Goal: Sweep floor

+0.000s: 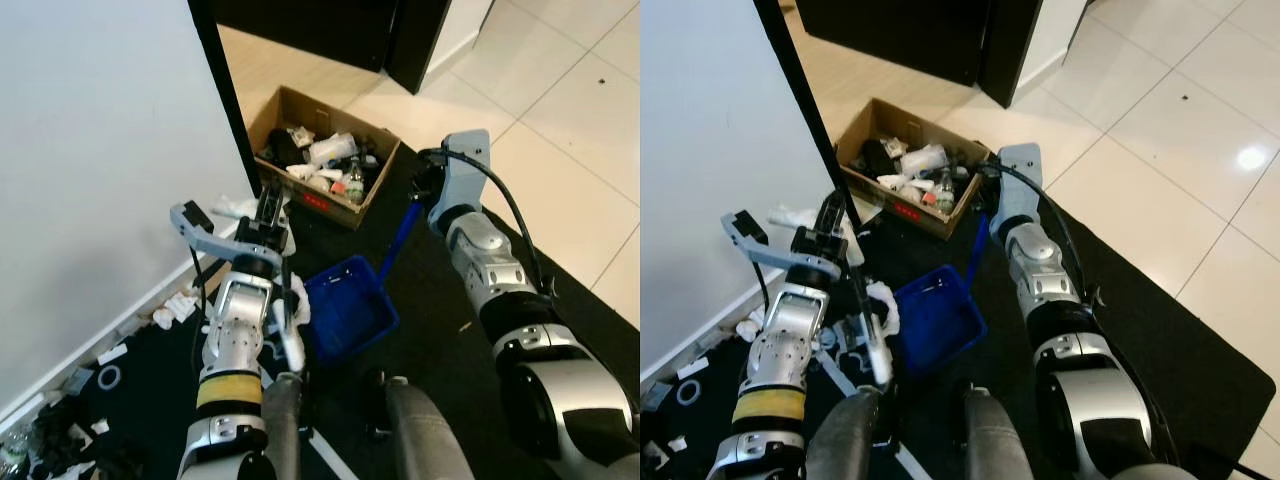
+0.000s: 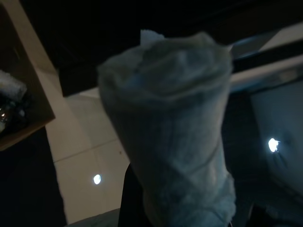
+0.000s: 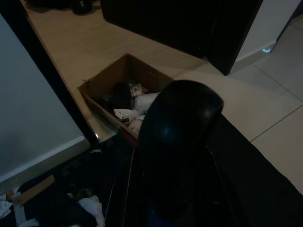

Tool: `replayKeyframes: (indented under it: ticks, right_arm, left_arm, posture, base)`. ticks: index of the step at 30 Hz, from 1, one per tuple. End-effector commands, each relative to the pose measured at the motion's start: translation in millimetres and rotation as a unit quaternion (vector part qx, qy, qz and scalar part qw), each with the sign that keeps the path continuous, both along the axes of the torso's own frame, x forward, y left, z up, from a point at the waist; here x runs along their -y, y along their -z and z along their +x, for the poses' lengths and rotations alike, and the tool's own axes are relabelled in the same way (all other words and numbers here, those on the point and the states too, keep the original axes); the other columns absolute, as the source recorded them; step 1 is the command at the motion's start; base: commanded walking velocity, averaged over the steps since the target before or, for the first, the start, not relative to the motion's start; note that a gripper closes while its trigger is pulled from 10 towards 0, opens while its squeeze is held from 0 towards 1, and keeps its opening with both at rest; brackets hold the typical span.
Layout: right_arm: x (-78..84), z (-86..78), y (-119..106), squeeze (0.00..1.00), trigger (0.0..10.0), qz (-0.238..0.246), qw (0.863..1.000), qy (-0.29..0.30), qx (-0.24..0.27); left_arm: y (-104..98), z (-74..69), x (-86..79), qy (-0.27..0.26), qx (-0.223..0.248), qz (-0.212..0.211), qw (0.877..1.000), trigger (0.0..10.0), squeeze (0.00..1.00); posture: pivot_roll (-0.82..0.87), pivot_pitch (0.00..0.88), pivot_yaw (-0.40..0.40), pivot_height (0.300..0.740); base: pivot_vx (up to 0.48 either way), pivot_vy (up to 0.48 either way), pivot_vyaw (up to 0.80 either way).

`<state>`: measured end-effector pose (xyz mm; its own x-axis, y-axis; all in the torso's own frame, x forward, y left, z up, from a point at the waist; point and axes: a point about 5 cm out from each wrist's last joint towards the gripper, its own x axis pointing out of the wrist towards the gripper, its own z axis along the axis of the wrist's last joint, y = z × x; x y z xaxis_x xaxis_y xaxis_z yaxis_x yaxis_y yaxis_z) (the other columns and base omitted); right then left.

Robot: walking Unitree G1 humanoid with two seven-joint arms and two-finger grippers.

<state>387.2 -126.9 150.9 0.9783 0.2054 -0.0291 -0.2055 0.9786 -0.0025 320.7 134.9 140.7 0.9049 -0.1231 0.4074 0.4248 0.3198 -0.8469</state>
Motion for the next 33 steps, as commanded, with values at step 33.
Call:
replayKeyframes:
  ticks: [33]
  right_arm:
    - [-1.0, -9.3, 23.6, 0.0, 10.0, 0.022, 0.999, -0.011, -0.041]
  left_arm:
    - [-56.1, -64.7, -147.7, -0.146, 0.054, 0.411, 0.898, 10.0, 0.0]
  posture:
    - [0.05, 0.351, -0.017, 0.74]
  base:
    - [0.0, 0.0, 0.0]
